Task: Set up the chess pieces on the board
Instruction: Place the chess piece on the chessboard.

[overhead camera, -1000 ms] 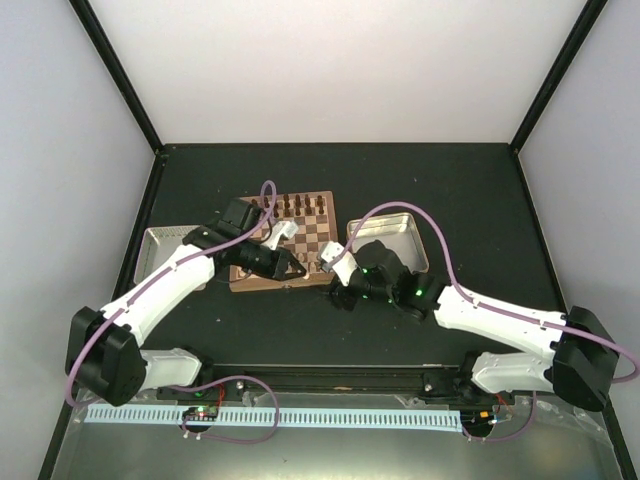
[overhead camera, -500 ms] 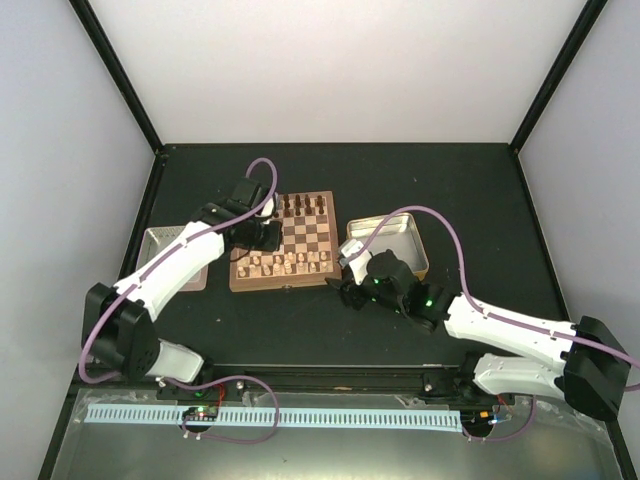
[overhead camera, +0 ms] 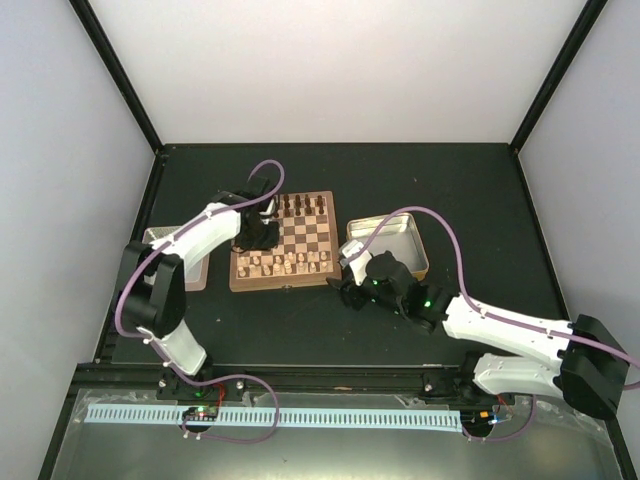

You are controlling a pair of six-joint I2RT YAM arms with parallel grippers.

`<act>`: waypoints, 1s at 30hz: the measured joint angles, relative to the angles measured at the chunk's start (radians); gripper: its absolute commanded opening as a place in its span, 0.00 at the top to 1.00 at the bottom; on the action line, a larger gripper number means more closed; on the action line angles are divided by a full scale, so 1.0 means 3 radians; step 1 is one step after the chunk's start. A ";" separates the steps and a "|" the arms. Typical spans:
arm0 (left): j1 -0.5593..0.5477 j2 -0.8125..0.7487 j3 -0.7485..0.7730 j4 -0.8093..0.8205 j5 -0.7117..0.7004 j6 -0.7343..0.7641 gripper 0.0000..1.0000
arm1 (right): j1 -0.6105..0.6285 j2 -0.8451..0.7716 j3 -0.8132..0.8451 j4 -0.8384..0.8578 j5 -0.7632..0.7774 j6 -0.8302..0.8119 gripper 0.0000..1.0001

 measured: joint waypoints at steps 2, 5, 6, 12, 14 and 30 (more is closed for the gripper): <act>0.0009 0.0066 0.0001 -0.0036 -0.0011 0.0008 0.96 | 0.0000 0.0028 0.0000 -0.0001 -0.0001 -0.0003 0.31; 0.0008 0.0177 0.0024 -0.0099 -0.0028 0.0028 0.96 | 0.0000 0.0081 0.0003 -0.0010 -0.0001 -0.0015 0.31; 0.0008 0.0212 0.0037 -0.0116 -0.0027 0.0038 0.96 | 0.0000 0.0098 0.0006 -0.0019 -0.0001 -0.0022 0.31; 0.0009 0.0300 0.0042 -0.0151 -0.0009 0.0093 0.94 | 0.0000 0.0150 0.0038 -0.0043 -0.0003 -0.0038 0.31; 0.0008 0.0310 0.0043 -0.0172 -0.0003 0.0106 0.93 | 0.0000 0.0156 0.0045 -0.0042 -0.0003 -0.0037 0.31; 0.0008 0.0395 0.0094 -0.0289 0.0080 0.0160 0.73 | 0.0000 0.0270 0.0092 -0.0070 0.0000 -0.0033 0.32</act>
